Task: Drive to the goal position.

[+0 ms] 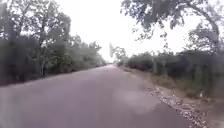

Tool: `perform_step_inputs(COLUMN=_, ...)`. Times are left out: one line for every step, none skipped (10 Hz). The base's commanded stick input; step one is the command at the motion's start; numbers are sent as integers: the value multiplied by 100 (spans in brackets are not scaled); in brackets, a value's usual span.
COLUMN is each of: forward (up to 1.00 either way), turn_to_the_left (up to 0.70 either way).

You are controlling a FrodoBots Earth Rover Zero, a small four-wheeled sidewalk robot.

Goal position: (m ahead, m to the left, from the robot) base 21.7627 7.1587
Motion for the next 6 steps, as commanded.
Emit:
perform_step_inputs(forward=100, turn_to_the_left=0)
perform_step_inputs(forward=100, turn_to_the_left=0)
perform_step_inputs(forward=100, turn_to_the_left=0)
perform_step_inputs(forward=100, turn_to_the_left=0)
perform_step_inputs(forward=100, turn_to_the_left=0)
perform_step_inputs(forward=100, turn_to_the_left=0)
